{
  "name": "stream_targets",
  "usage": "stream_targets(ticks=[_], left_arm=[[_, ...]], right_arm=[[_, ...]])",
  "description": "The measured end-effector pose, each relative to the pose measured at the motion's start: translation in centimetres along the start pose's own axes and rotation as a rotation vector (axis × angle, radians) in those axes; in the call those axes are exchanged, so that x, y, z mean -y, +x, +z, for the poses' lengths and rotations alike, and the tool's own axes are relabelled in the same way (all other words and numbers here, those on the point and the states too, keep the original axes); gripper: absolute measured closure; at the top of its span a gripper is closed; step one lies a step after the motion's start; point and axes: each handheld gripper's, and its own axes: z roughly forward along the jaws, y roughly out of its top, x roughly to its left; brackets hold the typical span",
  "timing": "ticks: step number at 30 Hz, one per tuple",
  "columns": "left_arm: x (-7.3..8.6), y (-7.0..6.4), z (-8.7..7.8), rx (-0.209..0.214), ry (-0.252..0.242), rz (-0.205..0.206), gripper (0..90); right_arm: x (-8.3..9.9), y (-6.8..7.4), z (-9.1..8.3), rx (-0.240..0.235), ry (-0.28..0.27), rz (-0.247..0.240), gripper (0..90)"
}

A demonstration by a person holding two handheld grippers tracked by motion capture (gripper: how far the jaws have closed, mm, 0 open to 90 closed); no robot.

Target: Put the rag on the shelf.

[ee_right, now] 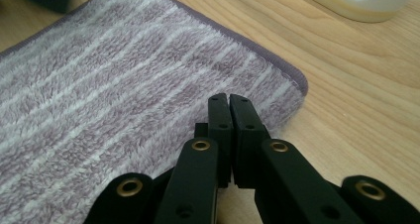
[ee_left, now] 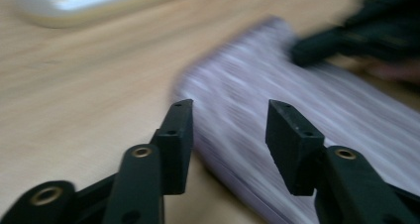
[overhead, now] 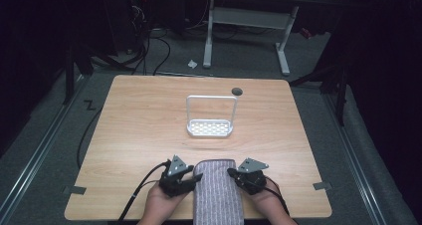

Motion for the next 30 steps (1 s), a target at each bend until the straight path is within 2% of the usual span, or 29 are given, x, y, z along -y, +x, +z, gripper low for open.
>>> stream_targets(ticks=[1, 2, 3, 5, 7, 9, 11, 14, 16, 17, 18, 20, 21, 24, 25, 27, 30], left_arm=[[0.0, 0.0, 0.0, 0.000, 0.000, 0.000, 48.5], [-0.1, -0.2, 1.6, -0.057, 0.054, 0.020, 47.0], [-0.1, -0.2, 1.6, -0.057, 0.054, 0.020, 46.2], [-0.1, -0.7, 2.0, -0.069, 0.051, 0.045, 47.8], [-0.2, -1.1, 2.2, -0.066, 0.049, 0.057, 59.3], [-0.3, -1.2, 2.3, -0.065, 0.049, 0.056, 63.8], [-0.3, -1.2, 2.3, -0.053, 0.045, 0.037, 68.6], [-0.2, -0.9, 2.2, -0.043, 0.042, -0.003, 73.5], [-0.2, -0.9, 2.2, -0.043, 0.040, -0.012, 74.2], [-0.2, -0.9, 2.2, -0.043, 0.040, -0.012, 74.2], [-0.2, -1.0, 2.1, -0.068, 0.039, -0.011, 74.0], [-0.2, -1.0, 2.1, -0.073, 0.038, -0.016, 73.3], [-0.1, -0.8, 2.1, -0.052, 0.037, -0.034, 73.7], [0.0, -0.7, 2.0, -0.035, 0.035, -0.052, 75.2], [0.1, -0.8, 1.9, -0.033, 0.032, -0.062, 75.8], [0.1, -1.0, 1.8, -0.040, 0.026, -0.052, 76.4], [0.4, -1.3, 1.3, -0.052, -0.025, -0.048, 77.7]], right_arm=[[0.0, 0.0, 0.0, 0.000, 0.000, 0.000, 87.6], [0.1, 0.1, -0.3, 0.001, -0.008, 0.003, 83.2], [0.3, 0.2, -0.7, 0.004, -0.017, 0.006, 81.2], [0.4, 0.2, -1.0, 0.014, -0.031, 0.004, 78.8], [0.7, -0.3, -1.7, 0.048, -0.056, 0.056, 70.5], [0.6, -0.8, -1.7, 0.071, -0.077, 0.105, 64.6], [0.1, -1.5, -1.5, 0.082, -0.084, 0.171, 59.6], [-0.8, -2.3, -0.7, 0.103, -0.085, 0.218, 59.4], [-1.2, -2.7, 0.4, 0.101, -0.042, 0.260, 61.2], [-1.2, -2.7, 0.4, 0.101, -0.042, 0.260, 61.2], [-1.2, -2.5, 1.5, 0.098, 0.005, 0.261, 64.2], [-1.2, -2.2, 1.7, 0.107, -0.005, 0.251, 66.1], [-1.5, -1.8, 1.8, 0.107, 0.006, 0.226, 74.4], [-1.6, -1.6, 1.8, 0.105, 0.012, 0.211, 79.3], [-1.5, -1.4, 1.7, 0.096, 0.008, 0.203, 82.4], [-1.4, -1.0, 1.6, 0.099, 0.001, 0.186, 83.6], [-1.4, -0.1, 1.0, 0.094, -0.052, 0.175, 83.8]])
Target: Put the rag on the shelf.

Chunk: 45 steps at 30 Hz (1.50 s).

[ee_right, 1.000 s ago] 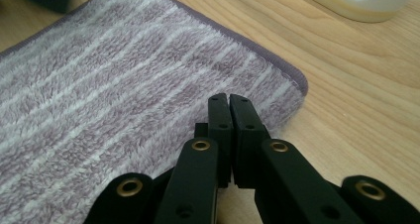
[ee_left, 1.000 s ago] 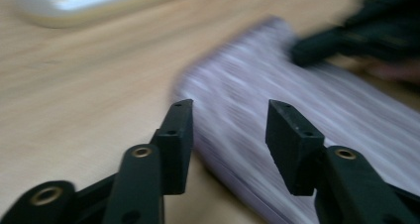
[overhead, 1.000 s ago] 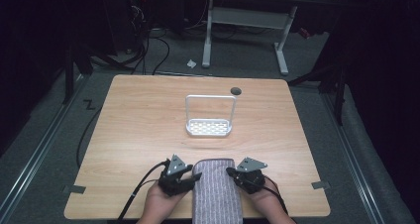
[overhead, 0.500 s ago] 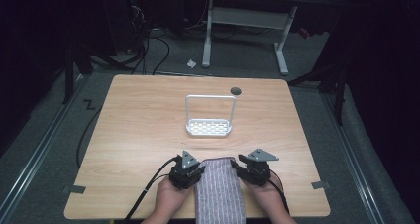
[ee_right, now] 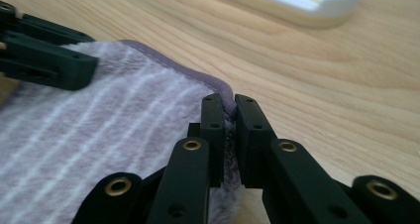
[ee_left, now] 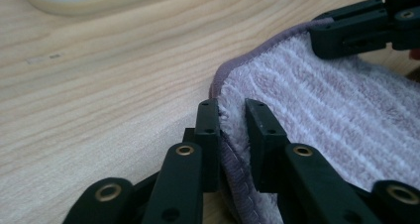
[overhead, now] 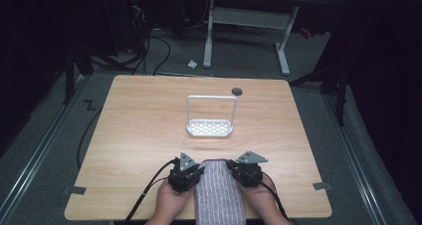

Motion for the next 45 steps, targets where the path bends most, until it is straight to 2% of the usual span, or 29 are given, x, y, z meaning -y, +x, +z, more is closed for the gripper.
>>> stream_targets(ticks=[2, 3, 4, 7, 9, 10, 11, 12, 13, 14, 16, 18, 23, 24, 27, 28, 32, 33, 35, 43, 45], left_arm=[[0.2, -0.3, -0.4, -0.019, -0.032, 0.027, 77.9], [0.2, -0.3, -0.4, -0.019, -0.032, 0.027, 77.9], [0.4, -0.9, -0.8, -0.042, -0.075, 0.073, 77.8], [0.3, -1.5, -1.6, -0.050, -0.134, 0.084, 77.9], [0.1, -1.6, -1.9, -0.049, -0.153, 0.079, 78.2], [-0.2, -1.8, -2.6, -0.048, -0.194, 0.076, 78.4], [-0.4, -1.9, -3.0, -0.052, -0.215, 0.076, 78.4], [-0.4, -1.9, -3.0, -0.052, -0.215, 0.076, 78.5], [-0.5, -1.9, -3.3, -0.056, -0.239, 0.079, 78.5], [-0.9, -2.2, -4.1, -0.082, -0.278, 0.107, 78.5], [-1.2, -2.2, -4.4, -0.087, -0.295, 0.112, 78.5], [-2.2, -2.3, -5.1, -0.088, -0.328, 0.125, 78.6], [-3.6, -2.2, -5.5, -0.085, -0.354, 0.122, 79.2], [-4.3, -2.2, -5.9, -0.089, -0.382, 0.118, 79.2], [-5.5, -2.2, -6.6, -0.096, -0.420, 0.123, 79.2], [-5.5, -2.2, -6.6, -0.096, -0.420, 0.123, 79.2], [-7.5, -2.6, -7.6, -0.113, -0.486, 0.153, 79.2], [-7.5, -2.6, -7.6, -0.113, -0.486, 0.153, 79.2], [-8.2, -2.8, -7.9, -0.120, -0.506, 0.169, 79.2], [-10.8, -3.0, -9.6, -0.126, -0.585, 0.197, 79.3], [-11.1, -3.0, -9.8, -0.128, -0.595, 0.200, 79.4]], right_arm=[[0.1, 0.7, -0.5, 0.020, -0.044, -0.027, 83.8], [0.1, 0.7, -0.5, 0.020, -0.044, -0.027, 83.8], [0.1, 1.3, -1.2, 0.041, -0.102, -0.042, 83.8], [-0.1, 1.7, -2.0, 0.061, -0.172, -0.051, 83.8], [-0.1, 1.7, -2.3, 0.067, -0.188, -0.054, 83.8], [-0.2, 1.8, -2.7, 0.084, -0.221, -0.062, 83.7], [-0.3, 1.8, -2.9, 0.090, -0.236, -0.066, 83.8], [-0.3, 1.8, -2.9, 0.090, -0.236, -0.066, 83.8], [-0.4, 1.9, -3.1, 0.096, -0.254, -0.068, 83.7], [-0.7, 2.0, -3.5, 0.086, -0.283, -0.059, 83.7], [-0.9, 2.0, -3.7, 0.071, -0.296, -0.054, 83.7], [-1.9, 2.1, -4.2, 0.069, -0.337, -0.071, 83.7], [-3.2, 2.1, -4.7, 0.097, -0.378, -0.093, 83.7], [-3.8, 1.9, -5.1, 0.109, -0.399, -0.092, 83.7], [-4.9, 1.6, -6.1, 0.131, -0.446, -0.104, 83.7], [-4.9, 1.6, -6.1, 0.131, -0.446, -0.104, 83.7], [-6.5, 1.3, -7.8, 0.151, -0.524, -0.100, 83.7], [-6.5, 1.3, -7.8, 0.151, -0.524, -0.100, 83.7], [-7.5, 1.4, -8.5, 0.164, -0.560, -0.112, 83.7], [-9.8, 1.6, -10.3, 0.170, -0.651, -0.118, 83.8], [-10.1, 1.6, -10.5, 0.169, -0.660, -0.118, 83.8]])
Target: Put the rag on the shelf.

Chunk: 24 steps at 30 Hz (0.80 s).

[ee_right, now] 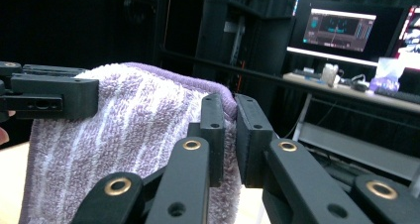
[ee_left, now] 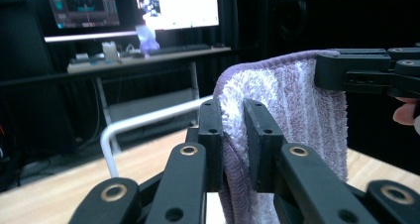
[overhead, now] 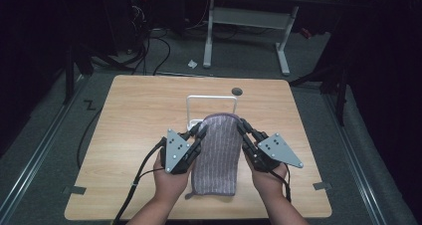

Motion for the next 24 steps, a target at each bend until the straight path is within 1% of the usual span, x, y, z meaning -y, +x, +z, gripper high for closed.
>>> stream_targets(ticks=[1, 3, 4, 5, 7, 8, 9, 13, 16, 18, 20, 22, 23, 24], left_arm=[[-0.6, 0.2, -0.1, -0.003, -0.014, 0.007, 79.4], [-1.1, 0.3, -0.1, -0.005, -0.027, 0.012, 79.4], [-1.1, 0.3, -0.1, -0.005, -0.027, 0.012, 79.5], [-1.4, 0.4, -0.1, -0.008, -0.035, 0.018, 79.5], [-1.9, 0.6, -0.1, -0.012, -0.048, 0.024, 79.5], [-2.3, 0.7, -0.1, -0.021, -0.056, 0.035, 79.8], [-2.3, 0.7, -0.1, -0.021, -0.056, 0.035, 80.0], [-2.9, 1.1, 0.2, -0.029, -0.069, 0.043, 80.0], [-3.1, 1.4, 0.5, -0.032, -0.069, 0.045, 80.0], [-3.5, 1.9, 1.1, -0.035, -0.062, 0.044, 80.1], [-3.8, 2.3, 1.7, -0.034, -0.052, 0.044, 80.1], [-3.9, 2.5, 2.0, -0.037, -0.048, 0.052, 80.1], [-4.2, 2.8, 2.7, -0.054, -0.038, 0.080, 80.0], [-4.2, 2.8, 2.7, -0.054, -0.038, 0.080, 80.1]], right_arm=[[-0.6, 0.0, 0.0, 0.001, -0.016, -0.003, 83.8], [-1.2, -0.1, 0.0, 0.000, -0.032, -0.001, 83.8], [-1.5, -0.1, 0.0, 0.000, -0.039, -0.001, 83.8], [-1.5, -0.1, 0.0, 0.000, -0.039, -0.001, 83.8], [-2.1, -0.2, 0.0, 0.001, -0.051, -0.002, 83.8], [-2.6, -0.3, 0.1, 0.003, -0.065, -0.003, 83.8], [-2.6, -0.3, 0.1, 0.003, -0.065, -0.003, 83.8], [-3.6, -0.5, 0.3, 0.004, -0.089, 0.006, 83.8], [-3.9, -0.6, 0.6, 0.004, -0.089, 0.005, 83.8], [-4.2, -0.9, 1.1, 0.009, -0.085, -0.005, 83.9], [-4.6, -1.2, 1.7, 0.014, -0.082, -0.002, 83.9], [-4.9, -1.7, 2.3, 0.018, -0.076, 0.005, 83.9], [-5.1, -1.9, 2.6, 0.020, -0.075, 0.009, 83.9], [-5.1, -1.9, 2.6, 0.020, -0.075, 0.009, 83.9]])
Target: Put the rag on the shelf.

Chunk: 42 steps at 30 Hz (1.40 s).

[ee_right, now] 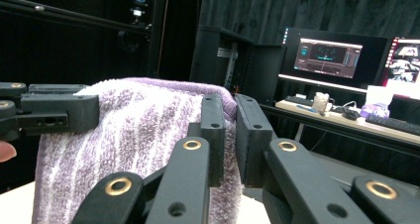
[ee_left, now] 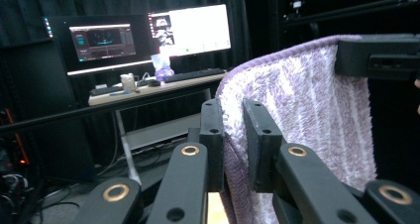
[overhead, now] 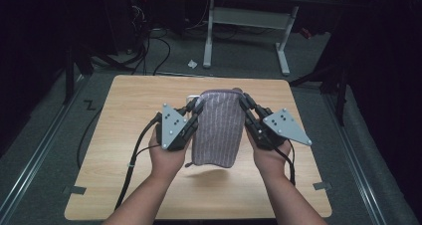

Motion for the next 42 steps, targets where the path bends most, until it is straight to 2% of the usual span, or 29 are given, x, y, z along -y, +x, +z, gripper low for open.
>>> stream_targets(ticks=[1, 2, 3, 6, 7, 8, 10, 11, 13, 14, 15, 16, 18, 19, 23, 24, 25, 26, 27, 28, 29, 30, 33, 36, 37, 38, 39, 40, 42], left_arm=[[-0.2, 0.4, 0.8, -0.016, 0.013, 0.024, 80.1], [-0.2, 0.4, 0.8, -0.016, 0.013, 0.024, 80.1], [-0.5, 1.0, 1.6, -0.030, 0.022, 0.032, 80.1], [-0.6, 1.7, 2.5, -0.035, 0.034, 0.023, 80.1], [-0.7, 2.5, 3.4, -0.041, 0.044, 0.026, 80.0], [-0.7, 2.5, 3.4, -0.041, 0.044, 0.026, 80.1], [-0.8, 3.5, 4.6, -0.051, 0.054, 0.012, 80.1], [-0.8, 3.5, 4.6, -0.051, 0.054, 0.012, 80.1], [-0.7, 4.4, 6.0, -0.060, 0.068, 0.005, 80.1], [-0.7, 4.4, 6.0, -0.060, 0.068, 0.005, 80.1], [-0.6, 4.8, 6.5, -0.061, 0.074, 0.000, 80.1], [-0.5, 5.4, 7.4, -0.067, 0.083, -0.007, 80.1], [-0.5, 5.8, 7.8, -0.070, 0.086, -0.009, 80.0], [-0.4, 6.4, 8.7, -0.069, 0.098, -0.012, 80.0], [-0.1, 6.9, 10.0, -0.105, 0.123, 0.019, 80.0], [0.2, 7.1, 10.7, -0.122, 0.148, 0.038, 80.0], [0.2, 7.1, 10.7, -0.122, 0.148, 0.038, 80.0], [0.3, 7.2, 11.1, -0.118, 0.155, 0.033, 79.9], [0.4, 7.4, 11.4, -0.115, 0.162, 0.014, 79.9], [0.8, 7.8, 12.2, -0.104, 0.175, -0.025, 79.9], [0.9, 7.8, 12.6, -0.101, 0.186, -0.035, 79.9], [0.9, 7.8, 12.6, -0.101, 0.186, -0.035, 79.9], [1.4, 8.1, 14.2, -0.092, 0.230, -0.024, 79.8], [1.8, 8.7, 15.3, -0.094, 0.256, -0.047, 79.5], [1.8, 9.0, 15.8, -0.092, 0.284, -0.063, 79.4], [1.8, 9.0, 15.8, -0.092, 0.284, -0.063, 79.2], [2.2, 9.3, 16.4, -0.093, 0.323, -0.065, 78.9], [2.2, 9.3, 16.4, -0.093, 0.323, -0.065, 77.9], [2.7, 9.7, 16.9, -0.085, 0.372, -0.088, 70.9]], right_arm=[[-0.3, -0.4, 0.8, 0.003, 0.005, 0.000, 83.9], [-0.4, -0.5, 1.3, 0.003, 0.007, 0.005, 83.9], [-0.5, -0.7, 1.7, 0.005, 0.006, 0.007, 83.9], [-0.9, -1.1, 3.3, 0.008, 0.004, 0.009, 84.0], [-1.0, -1.2, 3.9, 0.009, 0.005, 0.009, 84.0], [-1.1, -1.3, 4.4, 0.010, 0.009, 0.012, 84.0], [-1.3, -1.5, 5.4, 0.016, 0.010, 0.009, 84.0], [-1.3, -1.5, 5.4, 0.016, 0.010, 0.009, 84.0], [-1.4, -1.9, 7.0, 0.023, 0.022, 0.013, 84.0], [-1.4, -2.1, 7.5, 0.025, 0.031, 0.015, 84.0], [-1.4, -2.1, 7.5, 0.025, 0.031, 0.015, 84.0], [-1.2, -2.6, 8.7, 0.024, 0.046, 0.034, 84.0], [-1.0, -3.2, 9.8, 0.012, 0.060, 0.071, 83.9], [-0.9, -3.5, 10.3, 0.014, 0.065, 0.075, 83.9], [-0.3, -4.1, 11.8, 0.030, 0.096, 0.082, 83.9], [0.3, -4.5, 12.9, 0.030, 0.128, 0.106, 83.9], [0.3, -4.5, 12.9, 0.030, 0.128, 0.106, 83.9], [0.9, -4.8, 13.8, 0.045, 0.151, 0.102, 83.9], [1.2, -5.0, 14.2, 0.051, 0.162, 0.102, 83.9], [1.5, -5.1, 14.6, 0.061, 0.175, 0.090, 83.9], [1.7, -5.3, 15.0, 0.070, 0.191, 0.078, 83.9], [1.7, -5.3, 15.0, 0.070, 0.191, 0.078, 83.9], [2.2, -6.2, 16.2, 0.092, 0.236, 0.040, 83.9], [2.4, -6.6, 17.1, 0.104, 0.261, 0.029, 83.9], [2.5, -6.6, 17.5, 0.110, 0.272, 0.023, 83.8], [2.5, -6.6, 17.5, 0.110, 0.272, 0.023, 83.8], [2.7, -6.5, 18.2, 0.117, 0.284, 0.027, 83.7], [2.7, -6.5, 18.2, 0.117, 0.284, 0.027, 83.7], [3.4, -6.4, 19.3, 0.118, 0.334, 0.031, 76.3]])
